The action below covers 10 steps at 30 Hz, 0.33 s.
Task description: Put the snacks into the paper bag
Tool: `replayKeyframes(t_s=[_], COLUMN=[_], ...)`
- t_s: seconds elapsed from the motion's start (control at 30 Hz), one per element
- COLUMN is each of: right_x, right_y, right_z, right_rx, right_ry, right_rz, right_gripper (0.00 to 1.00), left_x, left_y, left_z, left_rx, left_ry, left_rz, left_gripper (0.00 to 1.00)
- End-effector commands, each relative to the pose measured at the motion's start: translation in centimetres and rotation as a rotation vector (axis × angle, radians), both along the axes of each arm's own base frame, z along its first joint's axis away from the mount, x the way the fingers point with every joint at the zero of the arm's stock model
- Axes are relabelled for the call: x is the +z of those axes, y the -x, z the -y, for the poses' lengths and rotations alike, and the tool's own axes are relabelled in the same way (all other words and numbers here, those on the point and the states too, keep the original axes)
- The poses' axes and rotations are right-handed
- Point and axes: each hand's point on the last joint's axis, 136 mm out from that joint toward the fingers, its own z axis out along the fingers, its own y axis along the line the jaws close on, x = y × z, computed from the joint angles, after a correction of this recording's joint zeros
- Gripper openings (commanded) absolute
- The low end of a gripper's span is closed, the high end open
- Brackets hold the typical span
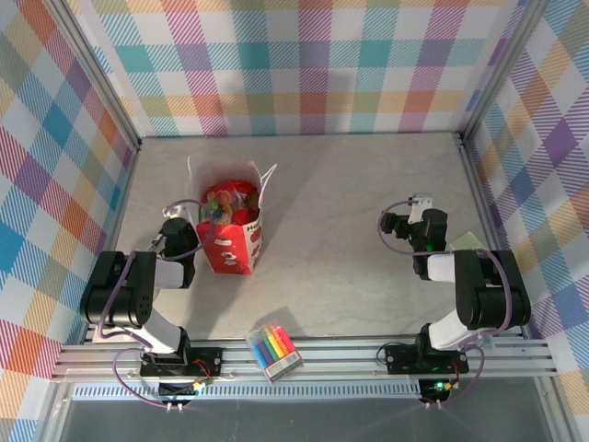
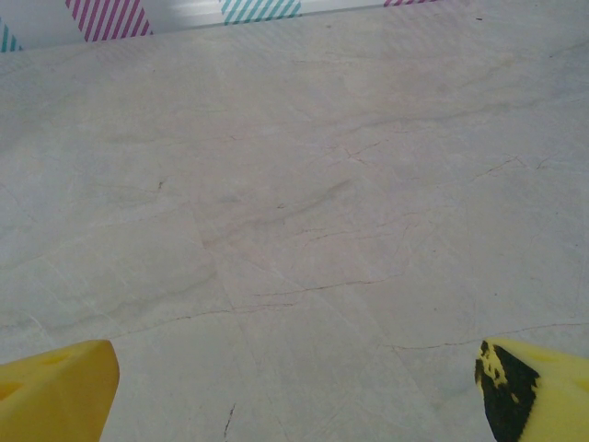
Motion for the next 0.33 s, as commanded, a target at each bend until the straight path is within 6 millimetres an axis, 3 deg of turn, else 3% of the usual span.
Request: replayKeyframes(t_s=[0.0,0.3], right_x=[0.73,0.74], right_y=[-0.37,-0.38], right_z=[-0.21,-0.22], right_rx=[0.022,0.023], right_ry=[0.012,0.011], right_rz=[0.040,0.039], right_gripper=[0.99,0.99], left_x=[0.30,0.24], left_y=[-0.08,-0.04], left_z=[0.73,0.71], left_rx=[-0.023,-0.022], left_ry=[-0.002,-0.002], left_rz=[0.024,0.022], left_gripper=[0.61,0.61])
